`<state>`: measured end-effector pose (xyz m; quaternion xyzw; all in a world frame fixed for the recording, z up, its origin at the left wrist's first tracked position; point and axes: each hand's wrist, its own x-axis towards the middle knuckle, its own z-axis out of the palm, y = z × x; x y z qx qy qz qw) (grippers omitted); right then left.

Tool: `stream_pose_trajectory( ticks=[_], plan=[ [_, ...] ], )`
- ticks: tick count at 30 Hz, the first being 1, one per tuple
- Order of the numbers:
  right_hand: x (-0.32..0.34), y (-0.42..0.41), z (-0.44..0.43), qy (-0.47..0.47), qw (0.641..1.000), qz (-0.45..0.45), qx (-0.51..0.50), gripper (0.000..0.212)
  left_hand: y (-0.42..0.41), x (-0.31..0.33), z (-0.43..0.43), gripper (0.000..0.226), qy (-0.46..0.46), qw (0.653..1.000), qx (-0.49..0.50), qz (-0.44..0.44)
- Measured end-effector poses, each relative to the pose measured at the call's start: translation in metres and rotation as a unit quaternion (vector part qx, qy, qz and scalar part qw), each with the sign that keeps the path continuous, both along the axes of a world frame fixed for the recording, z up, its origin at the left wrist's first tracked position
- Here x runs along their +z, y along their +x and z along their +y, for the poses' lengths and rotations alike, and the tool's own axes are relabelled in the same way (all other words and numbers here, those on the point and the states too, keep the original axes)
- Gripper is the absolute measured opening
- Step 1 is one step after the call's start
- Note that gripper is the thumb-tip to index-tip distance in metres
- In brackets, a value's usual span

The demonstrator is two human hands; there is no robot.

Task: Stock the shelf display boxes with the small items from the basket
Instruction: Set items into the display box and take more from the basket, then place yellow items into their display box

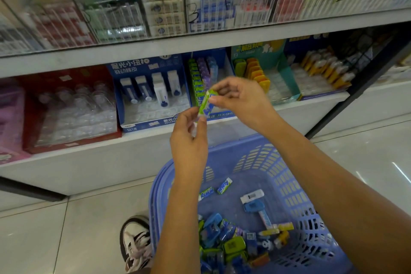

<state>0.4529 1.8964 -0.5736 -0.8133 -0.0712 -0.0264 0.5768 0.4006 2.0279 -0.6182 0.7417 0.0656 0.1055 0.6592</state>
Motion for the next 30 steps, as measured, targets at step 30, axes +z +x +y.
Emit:
stream_pose_trajectory(
  ticks=[30],
  plan=[
    [-0.026,-0.019,-0.021,-0.307,0.948,-0.066,0.055,0.022,-0.004,-0.03,0.006,0.021,0.202,0.979,-0.023,-0.018]
  ],
)
